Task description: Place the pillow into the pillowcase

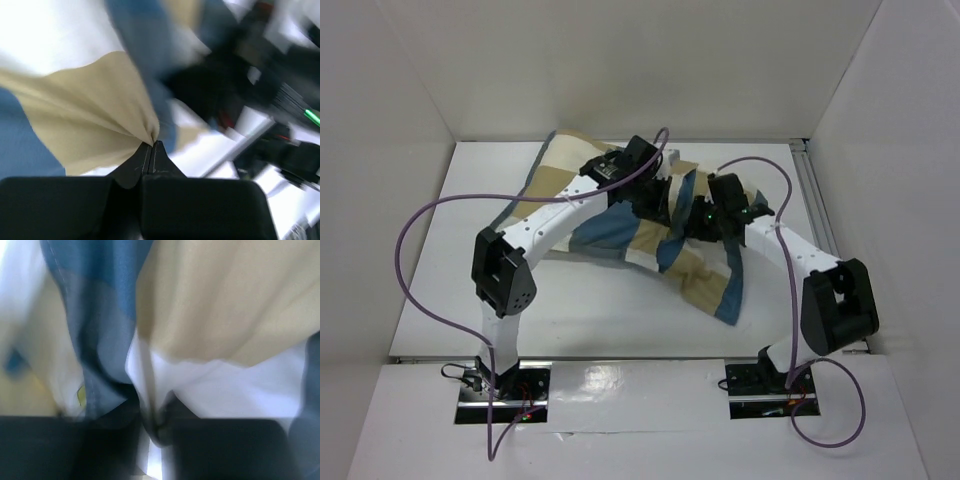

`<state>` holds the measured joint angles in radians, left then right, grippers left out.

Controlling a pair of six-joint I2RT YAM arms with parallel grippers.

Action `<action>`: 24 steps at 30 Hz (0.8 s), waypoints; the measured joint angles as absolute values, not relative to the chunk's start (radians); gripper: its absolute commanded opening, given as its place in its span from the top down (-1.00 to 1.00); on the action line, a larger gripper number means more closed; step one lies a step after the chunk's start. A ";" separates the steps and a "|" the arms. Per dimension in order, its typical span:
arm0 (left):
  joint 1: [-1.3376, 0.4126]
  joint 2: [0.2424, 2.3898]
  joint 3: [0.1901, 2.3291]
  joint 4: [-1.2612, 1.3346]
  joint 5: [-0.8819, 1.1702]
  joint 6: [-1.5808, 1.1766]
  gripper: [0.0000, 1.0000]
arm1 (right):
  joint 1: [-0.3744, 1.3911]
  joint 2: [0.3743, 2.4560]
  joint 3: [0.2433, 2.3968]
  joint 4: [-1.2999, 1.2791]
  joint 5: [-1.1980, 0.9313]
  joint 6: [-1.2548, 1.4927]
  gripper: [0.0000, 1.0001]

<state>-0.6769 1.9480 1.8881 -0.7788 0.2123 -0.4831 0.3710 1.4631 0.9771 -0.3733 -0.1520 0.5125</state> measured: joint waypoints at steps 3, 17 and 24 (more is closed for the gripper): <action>-0.698 1.979 1.969 -0.752 0.293 -0.477 0.27 | 0.312 1.525 1.081 -0.382 -0.121 0.494 -0.68; 0.122 1.329 1.219 -0.643 0.192 -0.648 -1.00 | 0.089 1.106 0.816 -0.391 -0.073 0.503 -0.91; 0.306 1.097 0.821 -0.639 0.135 -0.802 -1.00 | 0.077 1.103 0.725 -0.398 -0.150 0.519 -0.91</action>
<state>0.3061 1.0966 0.8207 -0.6388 0.1349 -0.8017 0.0769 1.1034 0.7246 -0.3985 -0.1505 0.5190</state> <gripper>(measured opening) 1.000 0.955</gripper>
